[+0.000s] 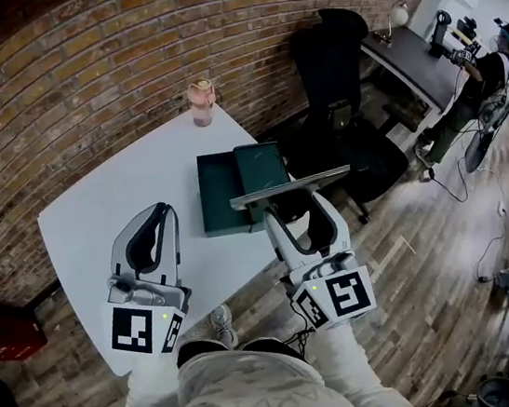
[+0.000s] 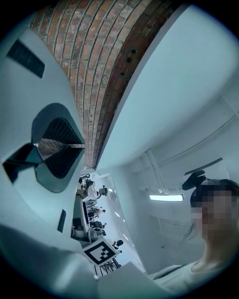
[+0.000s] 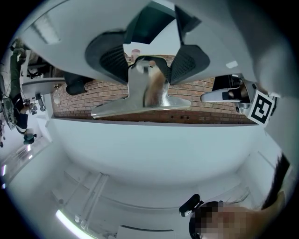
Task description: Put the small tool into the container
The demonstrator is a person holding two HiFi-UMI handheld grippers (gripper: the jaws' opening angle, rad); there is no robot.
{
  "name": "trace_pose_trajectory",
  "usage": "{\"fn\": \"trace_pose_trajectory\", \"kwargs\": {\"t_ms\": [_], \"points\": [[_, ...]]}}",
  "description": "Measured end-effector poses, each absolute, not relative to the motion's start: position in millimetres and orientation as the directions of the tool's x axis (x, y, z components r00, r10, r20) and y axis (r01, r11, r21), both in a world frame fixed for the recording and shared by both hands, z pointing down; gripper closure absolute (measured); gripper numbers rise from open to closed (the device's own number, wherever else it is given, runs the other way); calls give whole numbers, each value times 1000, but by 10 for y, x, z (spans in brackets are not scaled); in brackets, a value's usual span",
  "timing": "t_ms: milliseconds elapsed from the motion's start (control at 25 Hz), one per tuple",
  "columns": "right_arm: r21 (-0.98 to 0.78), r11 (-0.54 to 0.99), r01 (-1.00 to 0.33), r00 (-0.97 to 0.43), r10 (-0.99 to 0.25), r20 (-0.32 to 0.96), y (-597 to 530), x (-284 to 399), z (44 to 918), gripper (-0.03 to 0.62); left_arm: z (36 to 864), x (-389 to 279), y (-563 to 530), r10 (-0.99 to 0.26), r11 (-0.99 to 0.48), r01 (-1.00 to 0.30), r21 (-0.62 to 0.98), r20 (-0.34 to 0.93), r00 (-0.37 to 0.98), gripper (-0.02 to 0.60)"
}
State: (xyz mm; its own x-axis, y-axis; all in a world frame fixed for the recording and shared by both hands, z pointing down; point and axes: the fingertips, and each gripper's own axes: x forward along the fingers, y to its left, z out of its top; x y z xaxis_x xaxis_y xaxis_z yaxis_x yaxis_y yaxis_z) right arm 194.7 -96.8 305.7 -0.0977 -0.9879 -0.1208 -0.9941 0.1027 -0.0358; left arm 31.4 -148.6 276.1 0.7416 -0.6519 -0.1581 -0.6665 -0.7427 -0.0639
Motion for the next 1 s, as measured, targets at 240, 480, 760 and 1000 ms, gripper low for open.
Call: {"fn": "trace_pose_trajectory", "kwargs": {"t_ms": [240,480,760,1000], "points": [[-33,111,-993,-108,-990,-95,-1463,2041,3120,301,2785,390,-1956,-650,-744,-665,-67,-157,743,565],[-33,140,-990,-138,-989,-51,-1867,2026,3277,303,2887,348,-2335,-658,-742,-669,-47,-144,740,565],[36,225,-974,-224,-974,37,-2155,1957,3581,303,3059,229,-2589,-673,-732,-680,-33,-118,730,565],[64,350,-935,-338,-929,149,-2305,1925,3850,303,3115,169,-2652,-707,-702,-712,-15,-103,699,565]]}}
